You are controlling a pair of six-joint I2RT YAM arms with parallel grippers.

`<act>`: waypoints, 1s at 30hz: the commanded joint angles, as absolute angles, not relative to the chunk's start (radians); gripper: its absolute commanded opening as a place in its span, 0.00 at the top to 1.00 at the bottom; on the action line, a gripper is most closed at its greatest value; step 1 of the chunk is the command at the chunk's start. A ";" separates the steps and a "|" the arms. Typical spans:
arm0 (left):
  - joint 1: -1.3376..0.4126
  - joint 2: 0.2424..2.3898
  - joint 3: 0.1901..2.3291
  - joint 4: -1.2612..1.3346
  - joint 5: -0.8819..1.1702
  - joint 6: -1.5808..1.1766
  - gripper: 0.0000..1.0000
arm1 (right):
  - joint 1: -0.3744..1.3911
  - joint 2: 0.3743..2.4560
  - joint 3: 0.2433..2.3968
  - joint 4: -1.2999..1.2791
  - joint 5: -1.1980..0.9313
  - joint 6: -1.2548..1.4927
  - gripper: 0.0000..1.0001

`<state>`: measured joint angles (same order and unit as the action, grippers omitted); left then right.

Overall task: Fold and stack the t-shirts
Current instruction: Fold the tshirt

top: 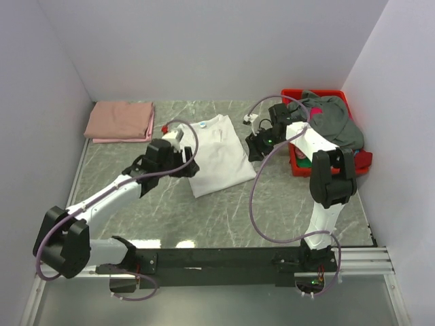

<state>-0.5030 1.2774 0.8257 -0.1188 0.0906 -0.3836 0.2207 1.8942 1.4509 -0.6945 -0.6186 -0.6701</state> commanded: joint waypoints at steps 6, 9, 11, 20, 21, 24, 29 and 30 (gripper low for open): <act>-0.515 1.242 0.637 0.023 0.169 -0.845 0.33 | 0.221 1.916 1.405 -0.681 -0.587 -0.373 0.41; -0.514 1.290 0.634 0.023 0.155 -0.877 0.38 | 0.219 1.962 1.416 -0.698 -0.600 -0.351 0.42; -0.515 1.314 0.627 0.038 0.152 -0.888 0.39 | 0.219 1.985 1.414 -0.696 -0.594 -0.344 0.42; -0.514 1.374 0.640 0.078 0.167 -0.890 0.47 | 0.219 2.006 1.413 -0.709 -0.626 -0.345 0.46; -0.514 1.374 0.641 0.071 0.167 -0.887 0.48 | 0.219 2.006 1.413 -0.709 -0.630 -0.345 0.47; -0.514 1.373 0.644 0.051 0.166 -0.884 0.51 | 0.219 2.006 1.410 -0.709 -0.634 -0.344 0.48; -0.515 1.373 0.670 -0.046 0.118 -0.861 0.51 | 0.219 2.005 1.411 -0.707 -0.638 -0.339 0.49; -0.514 1.371 0.673 -0.060 0.098 -0.854 0.51 | 0.218 2.005 1.411 -0.707 -0.637 -0.341 0.49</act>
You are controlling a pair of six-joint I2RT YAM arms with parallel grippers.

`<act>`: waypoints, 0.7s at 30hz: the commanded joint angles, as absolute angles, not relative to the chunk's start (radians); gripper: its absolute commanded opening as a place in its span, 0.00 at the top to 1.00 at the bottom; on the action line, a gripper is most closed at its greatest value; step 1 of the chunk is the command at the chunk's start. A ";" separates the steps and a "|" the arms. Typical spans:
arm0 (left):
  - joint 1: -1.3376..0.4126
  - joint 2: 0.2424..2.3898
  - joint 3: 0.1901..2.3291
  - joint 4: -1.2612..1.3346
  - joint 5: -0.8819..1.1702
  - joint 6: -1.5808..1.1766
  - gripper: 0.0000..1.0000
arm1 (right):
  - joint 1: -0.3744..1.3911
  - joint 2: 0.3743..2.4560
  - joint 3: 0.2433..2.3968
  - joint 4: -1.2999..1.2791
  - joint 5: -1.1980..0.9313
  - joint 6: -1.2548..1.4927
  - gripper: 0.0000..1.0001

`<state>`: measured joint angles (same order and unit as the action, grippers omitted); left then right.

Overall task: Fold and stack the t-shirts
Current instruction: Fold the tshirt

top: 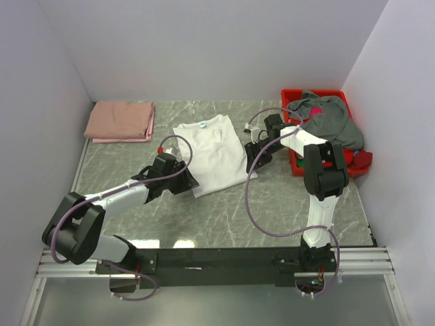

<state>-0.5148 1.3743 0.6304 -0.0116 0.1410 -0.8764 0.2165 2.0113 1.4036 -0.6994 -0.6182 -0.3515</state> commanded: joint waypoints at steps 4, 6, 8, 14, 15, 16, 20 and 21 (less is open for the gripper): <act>-0.514 1.379 0.669 -0.066 0.112 -0.851 0.50 | 0.218 2.005 1.413 -0.709 -0.630 -0.342 0.49; -0.514 1.387 0.664 -0.048 0.133 -0.851 0.50 | 0.219 2.006 1.414 -0.709 -0.629 -0.341 0.50; -0.514 1.407 0.664 -0.025 0.150 -0.854 0.50 | 0.218 2.005 1.414 -0.709 -0.630 -0.339 0.50; -0.514 1.448 0.673 -0.006 0.178 -0.854 0.51 | 0.216 2.002 1.414 -0.715 -0.630 -0.342 0.50; -0.514 1.453 0.676 -0.008 0.182 -0.853 0.52 | 0.216 2.002 1.414 -0.715 -0.634 -0.342 0.51; -0.514 1.462 0.678 0.004 0.186 -0.854 0.53 | 0.216 2.002 1.414 -0.715 -0.634 -0.342 0.51; -0.514 1.479 0.687 0.029 0.193 -0.851 0.55 | 0.216 2.005 1.416 -0.716 -0.638 -0.342 0.52; -0.514 1.480 0.687 0.031 0.195 -0.851 0.55 | 0.216 2.005 1.416 -0.718 -0.637 -0.342 0.52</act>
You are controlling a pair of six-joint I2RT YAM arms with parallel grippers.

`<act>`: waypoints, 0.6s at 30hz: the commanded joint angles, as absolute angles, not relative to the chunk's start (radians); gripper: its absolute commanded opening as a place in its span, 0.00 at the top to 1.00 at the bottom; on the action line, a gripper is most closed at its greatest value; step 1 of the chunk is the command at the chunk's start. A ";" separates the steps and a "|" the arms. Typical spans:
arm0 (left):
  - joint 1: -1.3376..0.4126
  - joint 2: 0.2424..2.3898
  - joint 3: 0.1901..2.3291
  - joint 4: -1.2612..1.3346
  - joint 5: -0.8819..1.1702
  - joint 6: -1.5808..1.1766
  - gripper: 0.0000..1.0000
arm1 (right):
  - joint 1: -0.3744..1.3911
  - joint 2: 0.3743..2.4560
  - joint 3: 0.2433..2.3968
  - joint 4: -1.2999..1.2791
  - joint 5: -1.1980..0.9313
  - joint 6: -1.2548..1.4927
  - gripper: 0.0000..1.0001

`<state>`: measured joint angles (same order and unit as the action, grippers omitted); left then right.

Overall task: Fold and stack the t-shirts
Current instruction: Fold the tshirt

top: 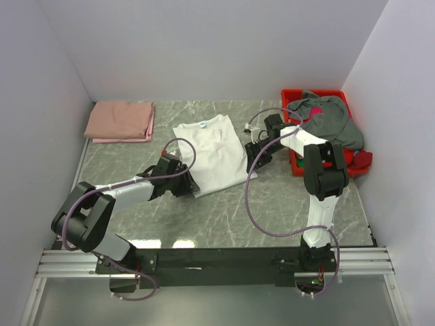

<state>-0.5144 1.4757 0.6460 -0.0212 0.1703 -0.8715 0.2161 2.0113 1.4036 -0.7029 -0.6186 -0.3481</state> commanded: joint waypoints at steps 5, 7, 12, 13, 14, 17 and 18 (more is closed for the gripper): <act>-0.514 1.493 0.696 0.026 0.192 -0.844 0.57 | 0.215 2.003 1.411 -0.718 -0.638 -0.345 0.53; -0.514 1.497 0.699 0.023 0.186 -0.839 0.59 | 0.215 2.000 1.410 -0.719 -0.640 -0.347 0.53; -0.514 1.509 0.706 0.020 0.184 -0.836 0.62 | 0.215 1.993 1.411 -0.724 -0.647 -0.348 0.53; -0.514 1.514 0.706 0.020 0.186 -0.833 0.65 | 0.213 1.993 1.414 -0.726 -0.649 -0.347 0.53; -0.515 1.516 0.707 0.020 0.184 -0.831 0.66 | 0.212 1.991 1.414 -0.727 -0.649 -0.347 0.53; -0.514 1.519 0.706 0.028 0.193 -0.833 0.71 | 0.210 1.990 1.416 -0.730 -0.650 -0.345 0.55; -0.514 1.519 0.704 0.029 0.195 -0.833 0.73 | 0.210 1.990 1.416 -0.729 -0.652 -0.347 0.56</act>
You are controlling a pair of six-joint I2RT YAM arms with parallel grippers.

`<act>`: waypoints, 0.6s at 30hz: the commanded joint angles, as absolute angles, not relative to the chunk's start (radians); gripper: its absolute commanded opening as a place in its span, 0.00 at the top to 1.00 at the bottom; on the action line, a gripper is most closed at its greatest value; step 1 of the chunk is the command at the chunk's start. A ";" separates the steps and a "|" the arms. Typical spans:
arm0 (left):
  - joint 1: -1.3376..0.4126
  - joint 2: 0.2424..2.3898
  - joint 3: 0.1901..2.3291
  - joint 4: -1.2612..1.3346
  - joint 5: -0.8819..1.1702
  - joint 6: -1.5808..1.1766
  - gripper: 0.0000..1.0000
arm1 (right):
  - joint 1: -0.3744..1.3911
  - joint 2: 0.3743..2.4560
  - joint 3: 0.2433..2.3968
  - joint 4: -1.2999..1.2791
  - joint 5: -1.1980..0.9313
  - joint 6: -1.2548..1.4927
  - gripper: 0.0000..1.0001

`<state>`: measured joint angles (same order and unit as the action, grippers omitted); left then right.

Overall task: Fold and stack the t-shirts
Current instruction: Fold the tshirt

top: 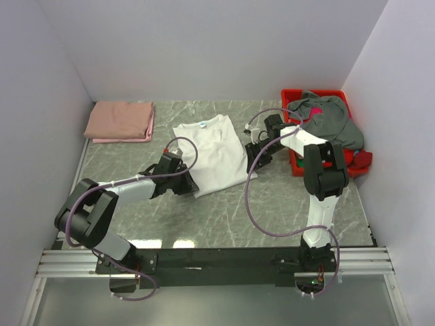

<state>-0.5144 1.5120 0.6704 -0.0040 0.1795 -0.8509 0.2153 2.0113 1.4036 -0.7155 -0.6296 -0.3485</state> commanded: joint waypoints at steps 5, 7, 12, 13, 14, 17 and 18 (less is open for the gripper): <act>-0.515 1.513 0.703 0.031 0.199 -0.834 0.86 | 0.209 1.991 1.414 -0.733 -0.652 -0.348 0.60; -0.514 1.509 0.701 0.032 0.202 -0.833 0.90 | 0.209 1.990 1.413 -0.732 -0.653 -0.348 0.62; -0.514 1.491 0.696 0.032 0.206 -0.834 0.97 | 0.198 1.979 1.410 -0.733 -0.658 -0.350 0.69; -0.515 1.488 0.695 0.032 0.209 -0.833 0.99 | 0.195 1.977 1.410 -0.736 -0.660 -0.350 0.71; -0.515 1.485 0.693 0.031 0.207 -0.831 0.99 | 0.195 1.974 1.408 -0.739 -0.664 -0.354 0.77; -0.514 1.465 0.683 0.032 0.215 -0.833 1.00 | 0.186 1.962 1.394 -0.742 -0.675 -0.360 0.83; -0.514 1.453 0.675 0.032 0.218 -0.831 1.00 | 0.186 1.956 1.385 -0.745 -0.676 -0.364 0.85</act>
<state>-0.5144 1.5078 0.6704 -0.0036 0.1913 -0.8505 0.1974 2.0109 1.3991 -0.7261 -0.6483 -0.3546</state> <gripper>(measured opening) 0.013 0.163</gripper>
